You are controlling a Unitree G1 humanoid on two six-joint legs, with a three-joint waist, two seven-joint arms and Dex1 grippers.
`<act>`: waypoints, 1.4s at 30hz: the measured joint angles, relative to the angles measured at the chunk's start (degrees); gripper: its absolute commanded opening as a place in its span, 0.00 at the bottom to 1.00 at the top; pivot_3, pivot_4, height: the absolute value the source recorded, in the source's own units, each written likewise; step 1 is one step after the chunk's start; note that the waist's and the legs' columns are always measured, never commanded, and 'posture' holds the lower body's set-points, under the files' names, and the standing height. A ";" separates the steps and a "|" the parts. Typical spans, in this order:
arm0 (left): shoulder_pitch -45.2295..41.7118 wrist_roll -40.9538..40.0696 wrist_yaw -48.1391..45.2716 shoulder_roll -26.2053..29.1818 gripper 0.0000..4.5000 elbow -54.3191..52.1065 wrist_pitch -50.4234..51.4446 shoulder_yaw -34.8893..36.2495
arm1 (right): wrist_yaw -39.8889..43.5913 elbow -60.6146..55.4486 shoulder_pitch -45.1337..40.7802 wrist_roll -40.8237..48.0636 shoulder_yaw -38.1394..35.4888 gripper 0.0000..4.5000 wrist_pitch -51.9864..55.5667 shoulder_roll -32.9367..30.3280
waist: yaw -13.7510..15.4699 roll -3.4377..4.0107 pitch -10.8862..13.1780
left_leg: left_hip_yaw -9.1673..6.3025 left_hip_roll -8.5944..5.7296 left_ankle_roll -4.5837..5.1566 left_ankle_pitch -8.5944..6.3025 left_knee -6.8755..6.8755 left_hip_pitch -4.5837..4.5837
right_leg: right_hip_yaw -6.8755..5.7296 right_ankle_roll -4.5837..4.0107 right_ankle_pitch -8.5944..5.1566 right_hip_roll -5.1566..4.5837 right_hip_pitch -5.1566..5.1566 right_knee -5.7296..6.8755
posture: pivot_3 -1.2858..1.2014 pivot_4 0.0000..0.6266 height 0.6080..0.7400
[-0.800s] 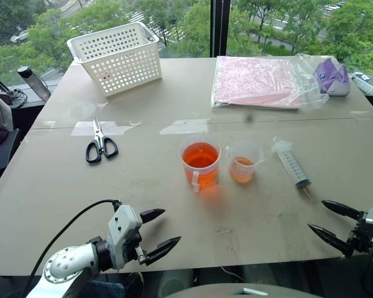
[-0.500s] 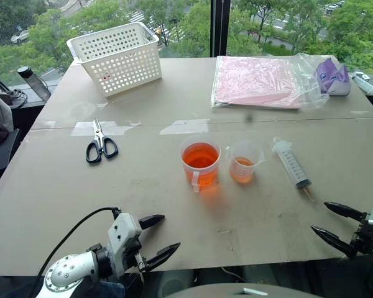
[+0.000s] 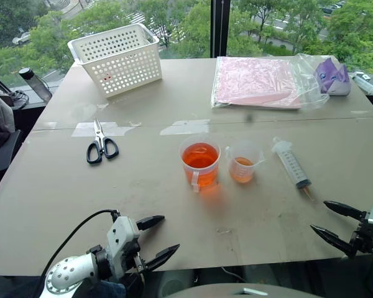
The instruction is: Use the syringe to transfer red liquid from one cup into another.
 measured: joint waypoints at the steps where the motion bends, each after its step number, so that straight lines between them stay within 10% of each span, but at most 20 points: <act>1: -0.25 0.00 -0.03 0.00 1.00 0.14 -0.01 -0.12 | -0.05 0.02 -0.11 0.03 0.00 0.99 0.10 -0.01 | 0.06 0.02 -0.01 | 0.00 0.00 0.00 0.00 0.00 0.00 | 0.00 0.00 0.00 0.00 0.00 0.01 | 0.52 0.24 1.00; 11: -3.23 -6.43 -0.30 5.69 1.00 -7.32 9.70 1.60 | -5.03 -11.98 -3.31 9.03 -5.68 0.99 19.67 -12.21 | -0.01 0.05 0.01 | -0.04 0.00 0.00 0.00 -0.01 -0.03 | -0.05 0.01 0.01 -0.01 -0.03 0.03 | 0.52 0.24 1.00; 18: -16.72 -19.12 -1.52 15.30 1.00 -11.82 21.31 7.65 | -20.41 -20.56 -20.32 19.07 -2.91 0.99 46.19 -21.18 | 0.21 -0.07 0.09 | -0.14 -0.03 -0.01 0.02 0.09 -0.35 | -0.20 0.20 0.11 -0.01 -0.22 0.00 | 0.52 0.24 1.00; 28: -41.28 -31.49 3.23 24.42 1.00 -14.12 35.31 8.33 | -37.97 -14.25 -53.35 19.64 18.40 0.99 77.72 -23.21 | 0.03 -0.24 0.42 | -0.17 -0.07 -0.27 0.20 0.34 -1.28 | -0.24 0.28 0.15 0.10 -1.07 0.14 | 0.52 0.24 1.00; 34: -54.71 -34.52 9.51 27.28 1.00 -14.67 44.00 4.14 | -42.55 -2.52 -69.62 13.41 28.25 0.99 91.99 -14.07 | -0.34 -0.47 0.61 | -0.12 -0.08 -0.31 0.24 0.34 -1.42 | -0.20 0.31 0.17 0.21 -1.28 0.26 | 0.52 0.24 1.00; 42: -65.01 -37.37 13.37 25.34 1.00 -12.50 49.90 1.28 | -39.85 8.71 -78.95 6.15 41.14 0.99 93.04 -11.36 | -0.42 -0.59 0.68 | -0.02 -0.10 -0.31 0.25 0.42 -1.49 | -0.10 0.41 0.22 0.25 -1.43 0.37 | 0.52 0.24 1.00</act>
